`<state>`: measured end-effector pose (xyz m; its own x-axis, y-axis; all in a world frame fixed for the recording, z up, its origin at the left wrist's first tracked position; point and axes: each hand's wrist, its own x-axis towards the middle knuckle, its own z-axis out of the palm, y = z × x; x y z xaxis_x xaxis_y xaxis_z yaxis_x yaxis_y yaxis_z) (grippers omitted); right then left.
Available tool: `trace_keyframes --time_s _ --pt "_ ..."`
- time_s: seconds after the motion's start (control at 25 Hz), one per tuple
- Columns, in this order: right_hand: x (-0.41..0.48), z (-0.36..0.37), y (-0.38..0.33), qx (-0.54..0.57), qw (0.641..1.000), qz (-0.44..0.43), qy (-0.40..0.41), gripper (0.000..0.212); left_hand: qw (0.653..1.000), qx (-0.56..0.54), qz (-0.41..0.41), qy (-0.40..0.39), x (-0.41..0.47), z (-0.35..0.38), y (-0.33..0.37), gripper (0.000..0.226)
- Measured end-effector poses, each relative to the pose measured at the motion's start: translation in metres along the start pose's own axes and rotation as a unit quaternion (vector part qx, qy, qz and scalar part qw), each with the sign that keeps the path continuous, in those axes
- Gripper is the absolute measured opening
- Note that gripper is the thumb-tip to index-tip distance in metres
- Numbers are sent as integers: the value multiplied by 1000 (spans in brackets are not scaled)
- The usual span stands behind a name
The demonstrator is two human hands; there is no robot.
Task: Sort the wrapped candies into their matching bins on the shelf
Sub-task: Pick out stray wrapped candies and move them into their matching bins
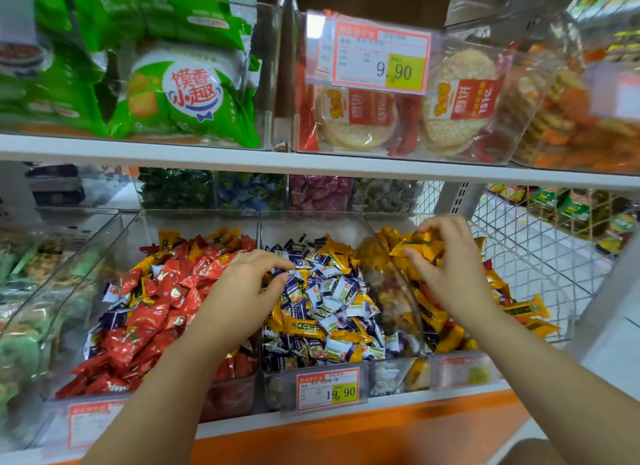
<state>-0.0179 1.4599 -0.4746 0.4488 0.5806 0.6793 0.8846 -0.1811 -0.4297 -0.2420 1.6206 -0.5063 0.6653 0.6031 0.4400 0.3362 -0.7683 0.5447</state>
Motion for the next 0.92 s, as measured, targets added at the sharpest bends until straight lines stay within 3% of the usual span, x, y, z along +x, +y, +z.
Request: trace_keyframes --time_s 0.04,0.16,0.24,0.36,0.44,0.56,0.68,0.76,0.92 --pt "-2 -1 11 -13 999 41 1 22 1000 -2 -4 2 0 0 1 22" --pt "-10 5 38 -59 982 119 -137 19 1000 -8 -11 5 -1 -1 2 22" --pt "-12 4 38 -65 979 106 -163 25 1000 -7 -9 3 -1 -1 1 22" --pt "-7 2 7 -40 990 35 -127 27 1000 -8 -9 1 -1 -2 0 21" --pt "-6 8 -19 -4 986 -16 -166 22 1000 -12 -11 1 -2 -3 -1 21" --pt "-14 28 -44 41 935 -21 -351 16 1000 -14 -7 3 -4 -5 -3 21" --pt "-26 44 -44 -54 877 -45 -476 25 1000 -17 2 5 -6 -8 -5 21" --pt "-29 50 -39 -102 863 -60 -492 35 1000 -12 8 2 -6 -9 -5 22" --pt "-28 55 -36 -79 889 -43 -449 27 1000 -8 8 -1 -6 -9 -6 22"
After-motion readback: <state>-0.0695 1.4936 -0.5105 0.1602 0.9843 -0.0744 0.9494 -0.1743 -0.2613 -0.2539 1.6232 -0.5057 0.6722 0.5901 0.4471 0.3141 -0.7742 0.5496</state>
